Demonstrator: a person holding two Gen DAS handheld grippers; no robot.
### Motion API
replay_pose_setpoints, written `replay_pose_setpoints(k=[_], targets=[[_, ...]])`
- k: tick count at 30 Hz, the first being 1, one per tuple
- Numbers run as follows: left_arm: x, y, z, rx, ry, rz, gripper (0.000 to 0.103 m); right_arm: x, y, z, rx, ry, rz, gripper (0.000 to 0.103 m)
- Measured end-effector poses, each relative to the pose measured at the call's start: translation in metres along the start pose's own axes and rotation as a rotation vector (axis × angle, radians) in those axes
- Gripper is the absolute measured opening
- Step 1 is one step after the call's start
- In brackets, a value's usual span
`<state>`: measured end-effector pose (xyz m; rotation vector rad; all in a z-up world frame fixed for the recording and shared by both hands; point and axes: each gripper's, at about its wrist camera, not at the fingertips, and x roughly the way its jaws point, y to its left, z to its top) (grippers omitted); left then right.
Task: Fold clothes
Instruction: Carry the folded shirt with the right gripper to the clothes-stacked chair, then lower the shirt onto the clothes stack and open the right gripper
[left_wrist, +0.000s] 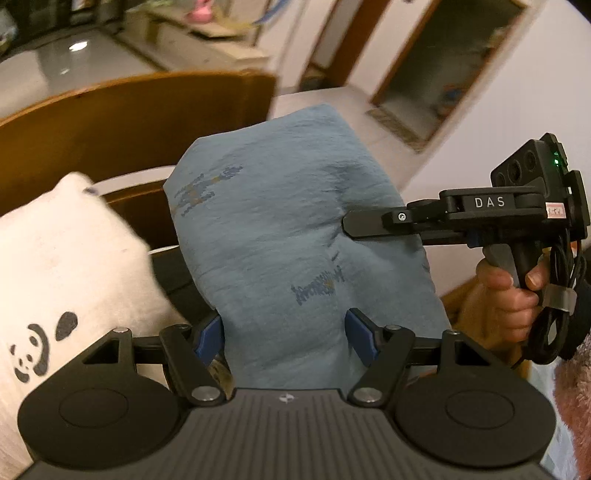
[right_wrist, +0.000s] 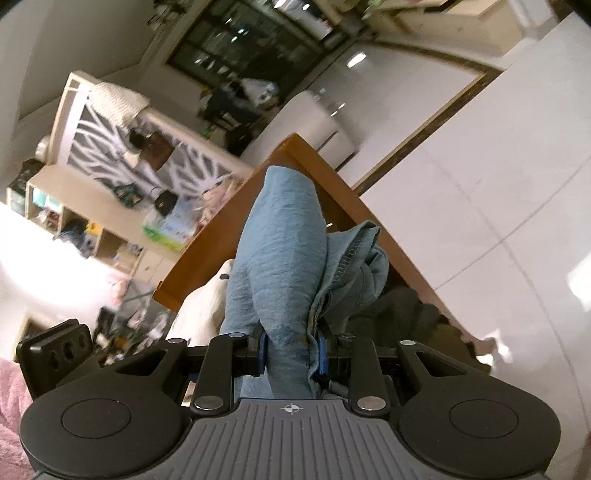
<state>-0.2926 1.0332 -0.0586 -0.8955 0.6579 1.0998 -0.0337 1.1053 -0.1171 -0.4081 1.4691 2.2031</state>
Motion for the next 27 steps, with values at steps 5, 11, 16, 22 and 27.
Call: replay_pose_setpoints(k=[5,11,16,22,27], targets=[[0.006,0.004,0.005,-0.009,0.092,0.059,0.075,0.04,-0.033,0.014,0.034,0.073,0.061,0.028],[-0.032,-0.009,0.004,0.116,0.067,0.02,0.078,0.072,-0.068,-0.004,0.084,0.112,-0.001,0.031],[-0.052,-0.006,0.014,0.131,-0.004,0.051,0.078,0.075,-0.065,-0.014,0.035,0.077,-0.097,0.043],[-0.063,-0.002,0.006,0.148,-0.01,0.063,0.078,0.051,-0.037,-0.011,-0.121,0.02,-0.204,0.061],[-0.076,0.007,-0.004,0.157,-0.023,0.067,0.08,0.034,-0.001,-0.016,-0.261,-0.021,-0.29,0.068]])
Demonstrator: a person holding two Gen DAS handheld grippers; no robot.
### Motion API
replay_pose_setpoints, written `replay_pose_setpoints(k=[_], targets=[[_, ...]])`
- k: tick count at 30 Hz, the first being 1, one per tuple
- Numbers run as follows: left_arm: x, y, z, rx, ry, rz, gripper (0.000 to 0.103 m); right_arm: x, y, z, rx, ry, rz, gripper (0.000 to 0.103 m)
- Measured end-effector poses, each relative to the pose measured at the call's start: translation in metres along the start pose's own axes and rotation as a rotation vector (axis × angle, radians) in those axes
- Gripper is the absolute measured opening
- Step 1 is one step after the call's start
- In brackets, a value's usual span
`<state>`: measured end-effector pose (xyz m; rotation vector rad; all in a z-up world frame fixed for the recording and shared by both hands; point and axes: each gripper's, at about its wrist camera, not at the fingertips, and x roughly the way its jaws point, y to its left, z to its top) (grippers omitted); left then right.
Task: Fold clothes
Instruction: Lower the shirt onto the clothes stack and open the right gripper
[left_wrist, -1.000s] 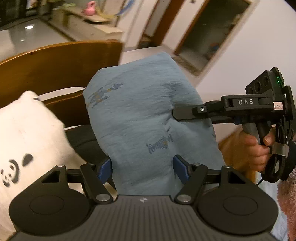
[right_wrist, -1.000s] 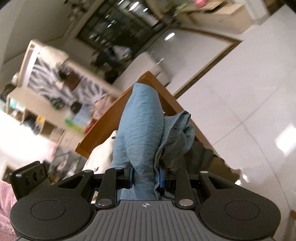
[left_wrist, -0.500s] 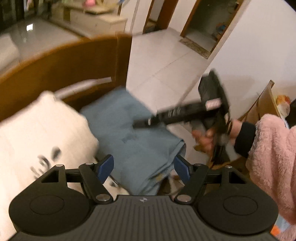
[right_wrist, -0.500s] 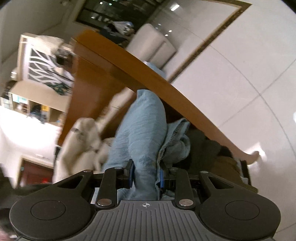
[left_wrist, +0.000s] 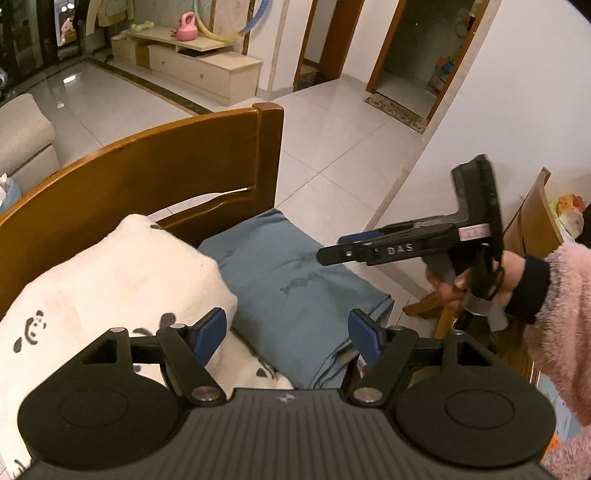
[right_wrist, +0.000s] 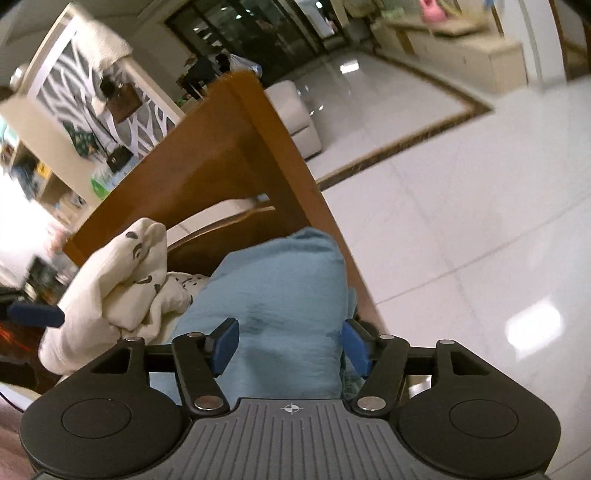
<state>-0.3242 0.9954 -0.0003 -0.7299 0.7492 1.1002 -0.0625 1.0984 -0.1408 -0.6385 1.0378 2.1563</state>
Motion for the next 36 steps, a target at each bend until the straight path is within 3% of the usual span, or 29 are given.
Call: replay_pose_setpoints(k=[11,18,25,29,34,36], targets=[[-0.029,0.016,-0.009,0.025,-0.063,-0.005,0.083,-0.028,0.079,-0.013,-0.061,-0.074,-0.143,0.069],[-0.058,0.032,-0.028,0.094,-0.116,-0.091,0.085,-0.048,0.142,-0.025,-0.047,-0.124,-0.219,0.07],[-0.098,0.059,-0.055,0.246,-0.185,-0.156,0.087,-0.058,0.228,-0.049,-0.027,-0.198,-0.366,0.083],[-0.126,0.086,-0.077,0.304,-0.246,-0.182,0.097,-0.059,0.288,-0.071,-0.002,-0.25,-0.449,0.09],[-0.161,0.12,-0.108,0.361,-0.313,-0.237,0.103,-0.057,0.36,-0.097,0.031,-0.326,-0.554,0.103],[-0.175,0.134,-0.12,0.384,-0.355,-0.271,0.103,-0.057,0.387,-0.107,0.053,-0.355,-0.595,0.103]])
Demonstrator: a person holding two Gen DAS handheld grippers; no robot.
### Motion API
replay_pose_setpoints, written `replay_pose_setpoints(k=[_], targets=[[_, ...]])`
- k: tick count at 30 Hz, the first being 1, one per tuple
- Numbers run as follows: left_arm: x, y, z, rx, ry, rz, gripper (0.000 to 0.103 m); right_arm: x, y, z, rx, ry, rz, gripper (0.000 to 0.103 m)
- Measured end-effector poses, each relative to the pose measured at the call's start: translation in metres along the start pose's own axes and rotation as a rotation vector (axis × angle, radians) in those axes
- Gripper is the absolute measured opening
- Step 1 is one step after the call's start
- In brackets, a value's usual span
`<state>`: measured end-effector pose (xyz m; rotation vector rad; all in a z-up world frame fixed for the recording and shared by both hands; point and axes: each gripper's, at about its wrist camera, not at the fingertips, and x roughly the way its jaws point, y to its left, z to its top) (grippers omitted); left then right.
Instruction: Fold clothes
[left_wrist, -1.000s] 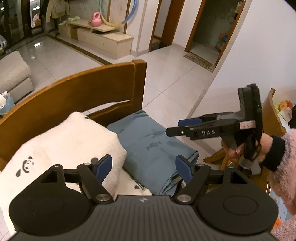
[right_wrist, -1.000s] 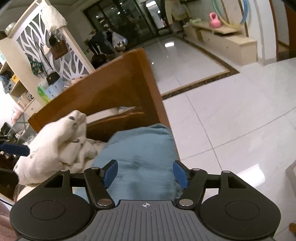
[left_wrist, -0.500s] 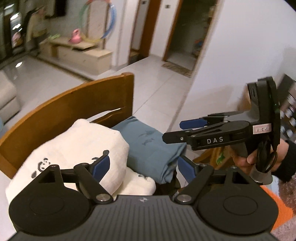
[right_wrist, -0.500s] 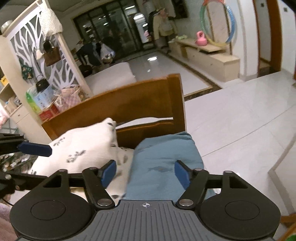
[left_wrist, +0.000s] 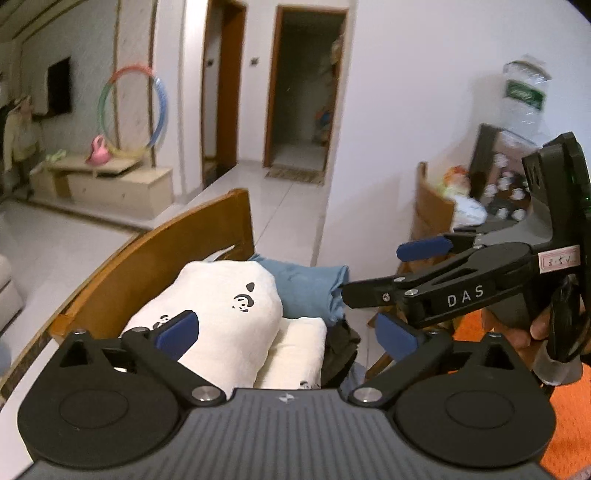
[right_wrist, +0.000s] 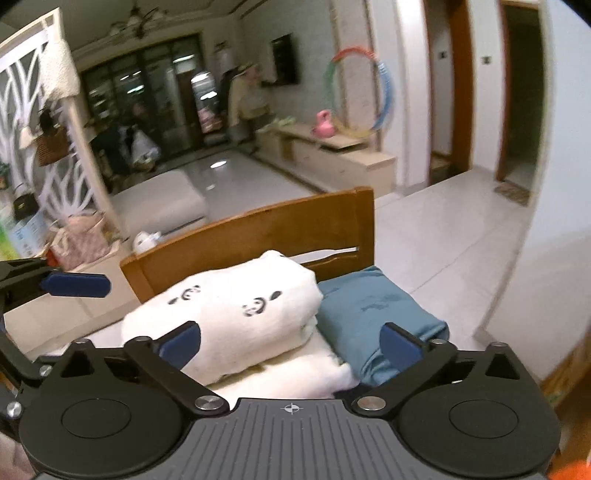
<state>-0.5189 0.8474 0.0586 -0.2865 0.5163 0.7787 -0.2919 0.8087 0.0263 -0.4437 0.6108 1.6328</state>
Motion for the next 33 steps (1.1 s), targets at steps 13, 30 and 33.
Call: replay_pose_setpoints(k=[13,30,33], targets=[[-0.1,-0.005,-0.043,0.03,-0.045,-0.073,0.103,-0.09,0.079,-0.057,0.099,-0.043,-0.188,0.103],[-0.143,-0.122,-0.1,0.049,0.049,-0.181,0.103,-0.248,0.076,-0.176,0.25,-0.05,-0.413,0.103],[-0.153,-0.162,-0.111,0.047,0.048,-0.183,0.103,-0.282,0.065,-0.202,0.261,-0.049,-0.432,0.103]])
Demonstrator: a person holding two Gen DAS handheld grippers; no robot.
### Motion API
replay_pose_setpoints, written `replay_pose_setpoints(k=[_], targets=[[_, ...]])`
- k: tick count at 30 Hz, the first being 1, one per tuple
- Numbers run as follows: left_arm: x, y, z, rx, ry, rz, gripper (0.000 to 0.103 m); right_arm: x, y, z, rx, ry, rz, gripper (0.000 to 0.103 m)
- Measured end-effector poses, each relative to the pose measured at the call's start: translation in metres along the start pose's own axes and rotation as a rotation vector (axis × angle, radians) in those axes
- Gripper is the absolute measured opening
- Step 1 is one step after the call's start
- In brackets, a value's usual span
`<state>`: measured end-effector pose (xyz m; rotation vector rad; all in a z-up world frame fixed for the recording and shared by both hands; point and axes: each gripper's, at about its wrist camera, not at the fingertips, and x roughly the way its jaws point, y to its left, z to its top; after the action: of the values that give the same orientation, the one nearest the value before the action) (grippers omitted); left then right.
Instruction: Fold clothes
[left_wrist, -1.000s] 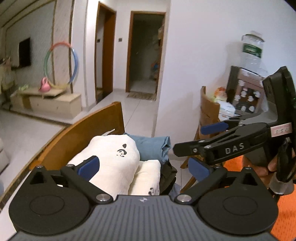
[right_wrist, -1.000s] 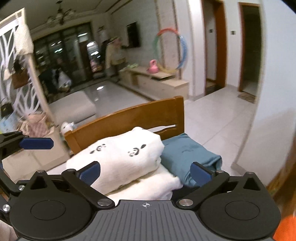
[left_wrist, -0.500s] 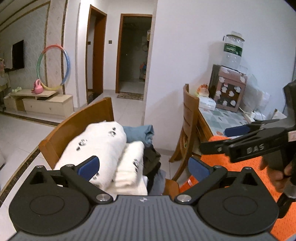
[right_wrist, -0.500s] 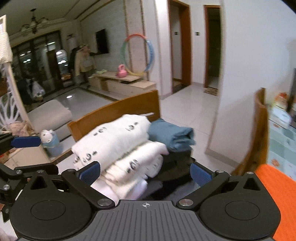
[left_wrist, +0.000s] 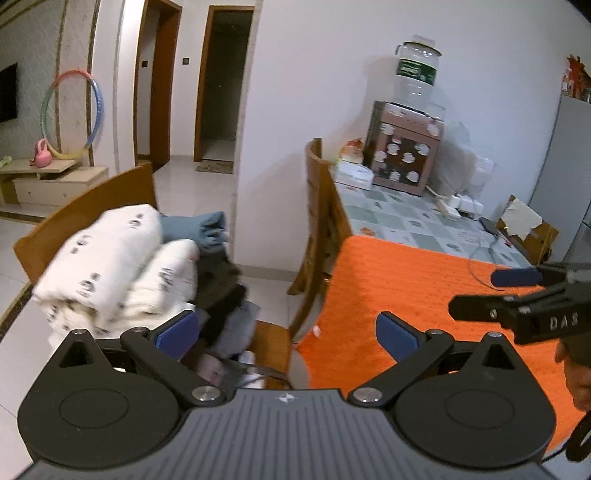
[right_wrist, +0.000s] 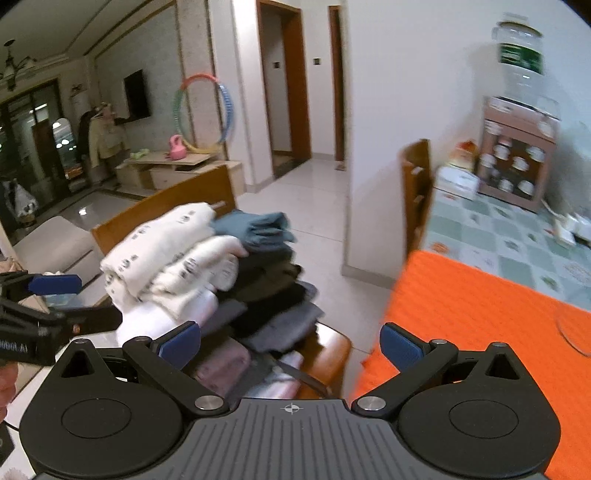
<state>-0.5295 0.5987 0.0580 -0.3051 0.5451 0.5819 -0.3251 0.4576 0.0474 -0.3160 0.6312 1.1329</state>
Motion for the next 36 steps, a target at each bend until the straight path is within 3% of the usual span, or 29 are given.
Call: replay_pose_setpoints(k=[6,12,28,32,36], targets=[[-0.011,-0.091,-0.02,-0.009,-0.009,0.022,0.103,-0.052,-0.061,-0.037,-0.017,0.012,-0.005,0.103],[-0.011,-0.169,-0.037,-0.005,0.016,-0.003,0.103,-0.095,-0.116,-0.064,-0.031,0.02,-0.022,0.103],[0.057,-0.306,-0.027,0.102,0.085,-0.111,0.103,-0.146,-0.247,-0.103,0.104,0.015,-0.203,0.103],[0.077,-0.352,-0.031,0.097,0.084,-0.094,0.103,-0.151,-0.294,-0.113,0.131,0.026,-0.215,0.103],[0.095,-0.408,-0.039,0.047,0.057,-0.024,0.103,-0.159,-0.343,-0.122,0.1,0.022,-0.197,0.103]])
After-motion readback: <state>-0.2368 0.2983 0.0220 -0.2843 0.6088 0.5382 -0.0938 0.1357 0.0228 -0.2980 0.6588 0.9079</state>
